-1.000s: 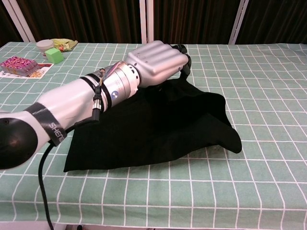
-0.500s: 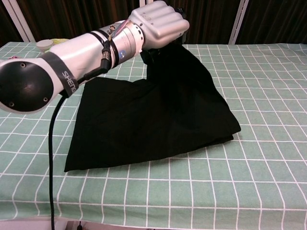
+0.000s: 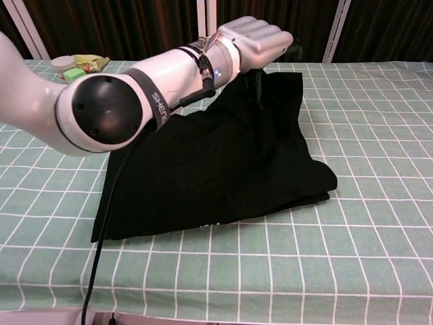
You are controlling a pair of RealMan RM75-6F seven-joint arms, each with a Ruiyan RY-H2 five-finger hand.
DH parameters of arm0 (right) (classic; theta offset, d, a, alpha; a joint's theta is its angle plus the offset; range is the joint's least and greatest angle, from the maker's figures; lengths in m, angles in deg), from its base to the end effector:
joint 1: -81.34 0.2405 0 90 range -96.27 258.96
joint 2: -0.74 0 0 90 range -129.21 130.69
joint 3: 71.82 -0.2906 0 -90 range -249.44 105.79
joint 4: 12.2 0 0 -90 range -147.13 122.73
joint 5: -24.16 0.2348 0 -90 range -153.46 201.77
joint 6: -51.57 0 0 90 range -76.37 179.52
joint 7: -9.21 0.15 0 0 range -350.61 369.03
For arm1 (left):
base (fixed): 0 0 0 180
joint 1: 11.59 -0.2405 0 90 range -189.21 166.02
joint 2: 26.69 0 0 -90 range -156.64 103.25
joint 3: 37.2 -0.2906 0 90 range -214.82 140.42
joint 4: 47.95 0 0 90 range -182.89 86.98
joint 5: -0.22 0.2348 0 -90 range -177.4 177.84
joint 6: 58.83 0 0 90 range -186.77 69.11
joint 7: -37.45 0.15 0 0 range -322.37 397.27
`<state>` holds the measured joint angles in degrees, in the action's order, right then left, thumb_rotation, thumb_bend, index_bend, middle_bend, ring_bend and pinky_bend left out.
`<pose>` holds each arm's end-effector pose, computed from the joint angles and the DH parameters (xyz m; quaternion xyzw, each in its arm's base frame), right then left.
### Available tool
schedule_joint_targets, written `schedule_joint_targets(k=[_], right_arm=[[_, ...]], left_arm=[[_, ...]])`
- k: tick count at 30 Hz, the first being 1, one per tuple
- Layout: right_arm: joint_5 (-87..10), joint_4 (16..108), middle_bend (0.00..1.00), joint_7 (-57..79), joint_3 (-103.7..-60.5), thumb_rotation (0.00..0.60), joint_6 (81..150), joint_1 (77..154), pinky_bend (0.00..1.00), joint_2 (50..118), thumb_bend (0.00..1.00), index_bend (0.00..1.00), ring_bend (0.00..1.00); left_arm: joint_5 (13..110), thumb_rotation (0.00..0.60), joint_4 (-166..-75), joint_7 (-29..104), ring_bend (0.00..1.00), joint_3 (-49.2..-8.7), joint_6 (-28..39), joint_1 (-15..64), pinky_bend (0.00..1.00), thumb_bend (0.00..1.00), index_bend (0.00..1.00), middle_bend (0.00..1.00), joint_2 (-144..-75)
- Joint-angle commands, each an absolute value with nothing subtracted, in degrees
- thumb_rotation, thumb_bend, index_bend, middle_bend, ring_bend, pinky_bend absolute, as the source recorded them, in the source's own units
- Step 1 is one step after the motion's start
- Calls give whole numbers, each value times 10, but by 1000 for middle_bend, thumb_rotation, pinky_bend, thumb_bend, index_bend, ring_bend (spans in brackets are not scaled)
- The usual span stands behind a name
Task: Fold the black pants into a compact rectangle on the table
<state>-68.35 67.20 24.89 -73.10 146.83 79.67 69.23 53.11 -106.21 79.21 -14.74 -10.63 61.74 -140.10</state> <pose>-0.3854 -0.1429 0.1595 0.5580 -0.3887 0.4573 0.5731 0.0546 0.4370 -0.1478 -0.8041 -0.1868 -0.3840 0.4136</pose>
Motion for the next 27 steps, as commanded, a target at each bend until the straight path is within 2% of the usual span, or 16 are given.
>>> schedule_joint_targets(k=[1, 6, 11, 15, 19, 23, 27], right_arm=[[-684, 673, 139, 248, -731, 600, 1468, 796, 138, 692, 296, 224, 105], [-677, 667, 139, 258, -734, 600, 1464, 798, 138, 691, 296, 225, 105], [-685, 660, 138, 262, -734, 600, 1454, 808, 138, 696, 296, 225, 105], [-688, 658, 138, 263, -734, 600, 1449, 813, 138, 700, 296, 225, 105], [-690, 659, 139, 261, -733, 600, 1452, 813, 138, 702, 297, 224, 105], [-685, 660, 139, 261, -731, 600, 1457, 805, 138, 701, 296, 225, 105], [-677, 660, 139, 263, -732, 600, 1462, 798, 138, 698, 296, 225, 105]], left_arm=[[558, 600, -953, 691, 57, -119, -99, 644, 165, 16, 133, 87, -1468], [588, 600, -1023, 661, 58, -155, -73, 589, 166, 18, 142, 91, -1419], [605, 600, -1148, 674, 69, -200, -17, 512, 177, 28, 288, 148, -1350], [622, 600, -1175, 685, 82, -214, 25, 487, 181, 30, 301, 173, -1341], [600, 600, -1116, 674, 82, -184, -18, 519, 180, 30, 271, 166, -1377], [575, 600, -993, 644, 81, -134, -73, 584, 181, 30, 255, 158, -1445], [563, 600, -857, 607, 81, -102, -125, 648, 182, 29, 250, 153, -1510]])
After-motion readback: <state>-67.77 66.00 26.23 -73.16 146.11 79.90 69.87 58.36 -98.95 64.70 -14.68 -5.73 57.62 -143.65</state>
